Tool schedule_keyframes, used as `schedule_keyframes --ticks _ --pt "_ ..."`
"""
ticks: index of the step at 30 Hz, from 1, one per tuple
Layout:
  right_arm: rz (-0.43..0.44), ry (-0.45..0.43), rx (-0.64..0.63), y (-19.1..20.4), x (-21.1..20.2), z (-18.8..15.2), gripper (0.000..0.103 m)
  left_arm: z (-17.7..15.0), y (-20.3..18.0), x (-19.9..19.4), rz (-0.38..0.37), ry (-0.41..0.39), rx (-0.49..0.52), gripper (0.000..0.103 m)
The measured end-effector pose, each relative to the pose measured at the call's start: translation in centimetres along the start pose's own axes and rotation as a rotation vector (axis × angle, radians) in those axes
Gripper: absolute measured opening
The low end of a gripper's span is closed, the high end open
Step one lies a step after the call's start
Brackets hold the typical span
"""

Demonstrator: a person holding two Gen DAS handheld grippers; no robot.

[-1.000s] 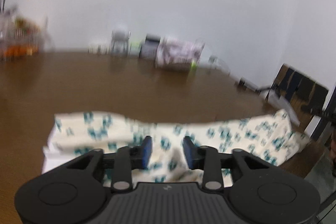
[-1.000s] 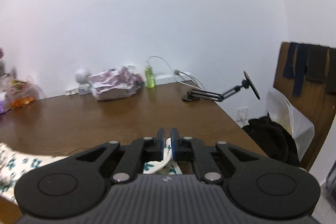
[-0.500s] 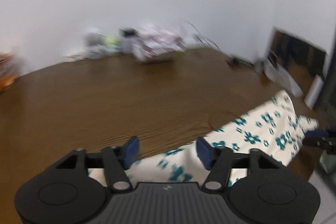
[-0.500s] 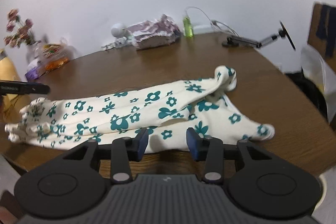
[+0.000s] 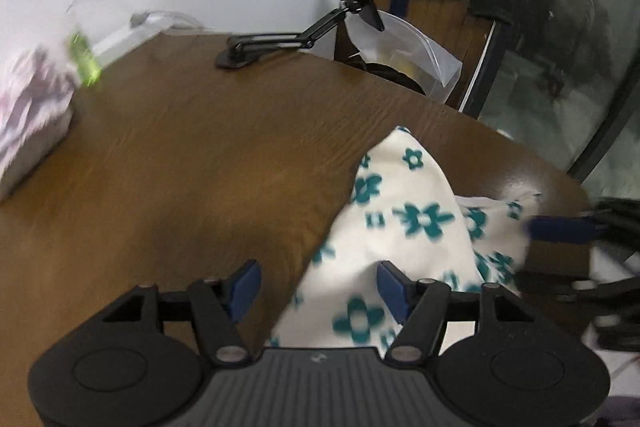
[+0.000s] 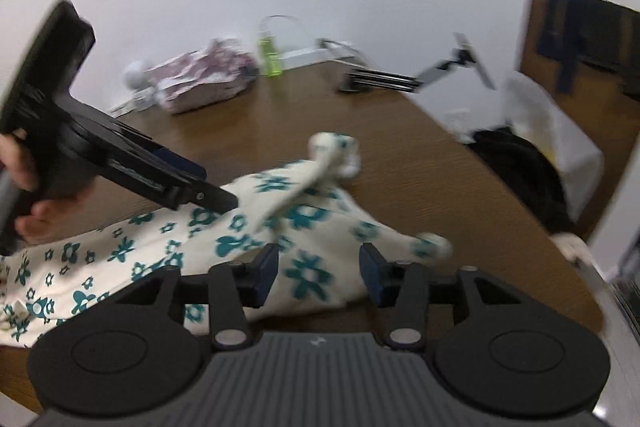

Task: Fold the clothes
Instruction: 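Grasp the shirt strip end with the left gripper while the right gripper lifts the other end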

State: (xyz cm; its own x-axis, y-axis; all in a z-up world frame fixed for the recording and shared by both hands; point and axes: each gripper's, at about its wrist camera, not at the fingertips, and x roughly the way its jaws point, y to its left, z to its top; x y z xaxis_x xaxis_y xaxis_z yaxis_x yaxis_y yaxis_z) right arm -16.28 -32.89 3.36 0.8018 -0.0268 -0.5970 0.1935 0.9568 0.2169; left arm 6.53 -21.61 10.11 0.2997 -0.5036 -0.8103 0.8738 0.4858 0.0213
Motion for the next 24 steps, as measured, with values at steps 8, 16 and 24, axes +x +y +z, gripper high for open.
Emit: schedule_keyframes --ticks 8,16,24 --pt "0.012 0.041 0.020 1.1 3.0 0.5 0.043 0.8 1.1 2.0 -0.099 -0.014 0.010 0.027" --pt "0.195 0.215 -0.209 6.8 14.8 9.5 0.026 -2.8 5.7 -0.1 0.209 -0.017 -0.103 0.007" --pt "0.413 0.281 -0.531 25.9 26.3 13.8 0.024 -11.4 17.7 -6.4 0.418 0.005 -0.441 0.008"
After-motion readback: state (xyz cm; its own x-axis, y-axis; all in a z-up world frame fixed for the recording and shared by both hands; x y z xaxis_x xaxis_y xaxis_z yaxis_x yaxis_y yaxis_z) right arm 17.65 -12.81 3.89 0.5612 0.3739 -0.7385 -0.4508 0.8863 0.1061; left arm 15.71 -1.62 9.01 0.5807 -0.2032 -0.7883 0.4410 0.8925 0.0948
